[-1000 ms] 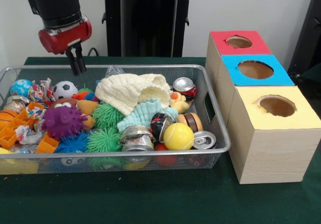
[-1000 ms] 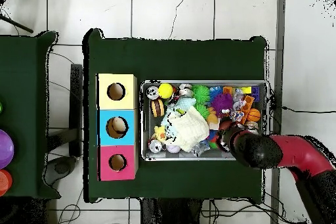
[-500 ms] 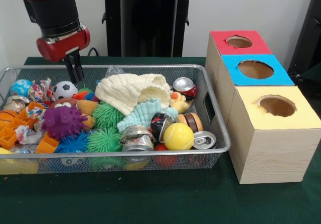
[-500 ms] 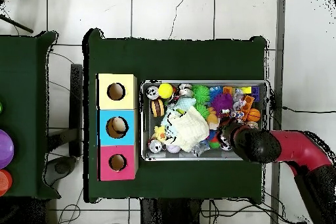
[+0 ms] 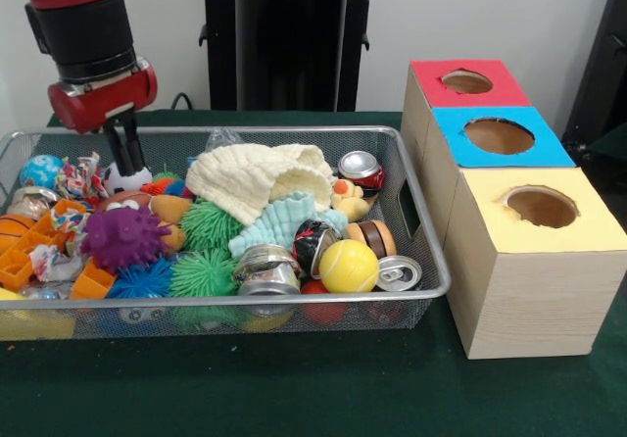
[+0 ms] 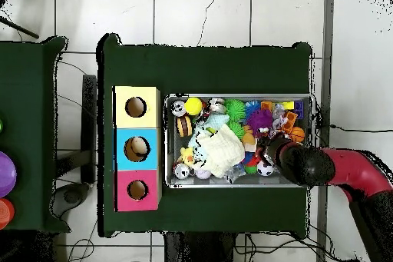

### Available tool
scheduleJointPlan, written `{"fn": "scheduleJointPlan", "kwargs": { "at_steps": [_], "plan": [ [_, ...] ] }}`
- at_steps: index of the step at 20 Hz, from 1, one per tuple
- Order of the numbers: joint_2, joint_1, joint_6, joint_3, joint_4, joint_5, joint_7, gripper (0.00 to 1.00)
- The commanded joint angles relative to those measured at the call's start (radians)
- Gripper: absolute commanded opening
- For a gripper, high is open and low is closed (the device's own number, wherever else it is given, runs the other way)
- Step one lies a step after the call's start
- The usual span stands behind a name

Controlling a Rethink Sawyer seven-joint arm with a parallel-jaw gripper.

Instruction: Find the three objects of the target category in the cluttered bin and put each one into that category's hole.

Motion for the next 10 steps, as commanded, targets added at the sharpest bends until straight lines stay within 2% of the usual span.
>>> {"fn": "scheduleJointPlan", "kwargs": {
  "at_steps": [1,7,10],
  "plan": [
    [0.052,-0.007,0.075,0.007,-0.118,-0.041,-0.198,0.00],
    [0.071,-0.017,0.105,0.017,-0.147,-0.032,-0.239,0.00],
    [0.083,-0.020,0.083,0.019,-0.155,-0.049,-0.246,0.00]
  ]
}}
